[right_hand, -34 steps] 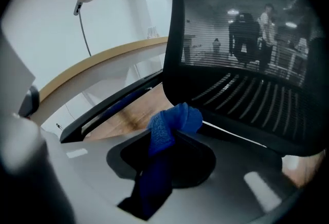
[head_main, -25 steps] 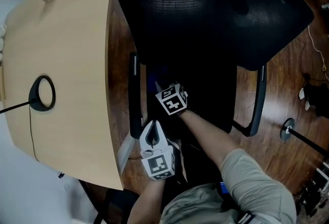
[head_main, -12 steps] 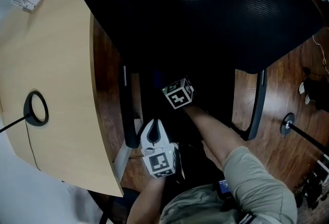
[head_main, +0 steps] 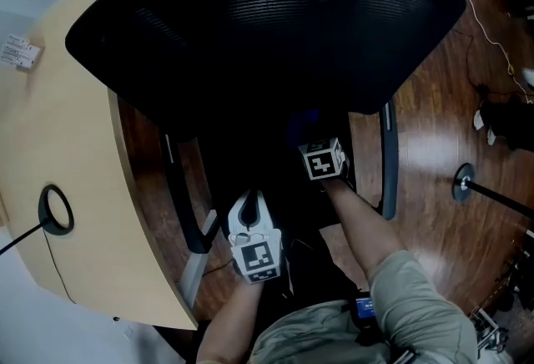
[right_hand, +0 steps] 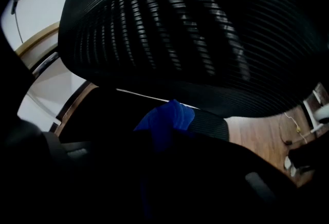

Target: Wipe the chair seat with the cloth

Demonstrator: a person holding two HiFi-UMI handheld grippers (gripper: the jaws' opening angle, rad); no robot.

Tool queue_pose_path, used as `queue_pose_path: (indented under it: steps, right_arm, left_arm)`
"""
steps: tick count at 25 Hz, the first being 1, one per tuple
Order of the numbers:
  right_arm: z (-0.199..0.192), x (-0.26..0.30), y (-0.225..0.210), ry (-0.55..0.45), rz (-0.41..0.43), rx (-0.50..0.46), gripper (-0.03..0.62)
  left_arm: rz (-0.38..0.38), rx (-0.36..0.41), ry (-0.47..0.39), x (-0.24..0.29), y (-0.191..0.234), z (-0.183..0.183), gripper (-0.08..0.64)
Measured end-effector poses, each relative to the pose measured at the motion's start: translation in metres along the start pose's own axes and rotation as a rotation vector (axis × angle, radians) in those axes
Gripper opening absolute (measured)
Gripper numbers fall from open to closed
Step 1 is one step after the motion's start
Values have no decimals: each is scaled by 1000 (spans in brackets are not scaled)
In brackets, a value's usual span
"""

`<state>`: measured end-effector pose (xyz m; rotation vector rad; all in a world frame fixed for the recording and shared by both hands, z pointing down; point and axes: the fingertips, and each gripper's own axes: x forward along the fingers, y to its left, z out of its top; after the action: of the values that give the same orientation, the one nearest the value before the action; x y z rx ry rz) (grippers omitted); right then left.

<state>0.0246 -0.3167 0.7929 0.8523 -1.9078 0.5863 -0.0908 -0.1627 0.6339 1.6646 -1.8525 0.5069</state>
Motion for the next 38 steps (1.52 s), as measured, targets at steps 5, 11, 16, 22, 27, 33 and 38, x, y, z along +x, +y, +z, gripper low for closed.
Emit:
queue_pose_path:
  steps: [5,11,16,22,27,33,38]
  right_arm:
    - [-38,-22,-67,-1,-113,160,92]
    - [-69,-29,-95,6,-142,216,92]
    - [-71,-31,-98,-30,-140,267,92]
    - [-27,-42,-18,-122,-25,140,92]
    - [-4,-45,118,-157,197,-69,92]
    - [-26,-42,248,-103,363,-268,92]
    - [-49,-33,288,-47,342,-339,92]
  left_arm:
    - [-56,41,4,7,-29,0,5]
    - [-93,45,13,17,-56,-12,5]
    - [-91,23,14,11,-54,-26,5]
    - [-4,-30,10,-22,-10,-40,5]
    - [76,-83,-10,-55,31,-49,5]
    - [121,-117,-35,-100,65,-69,5]
    - [99,-116,-44,-138,80,-86,5]
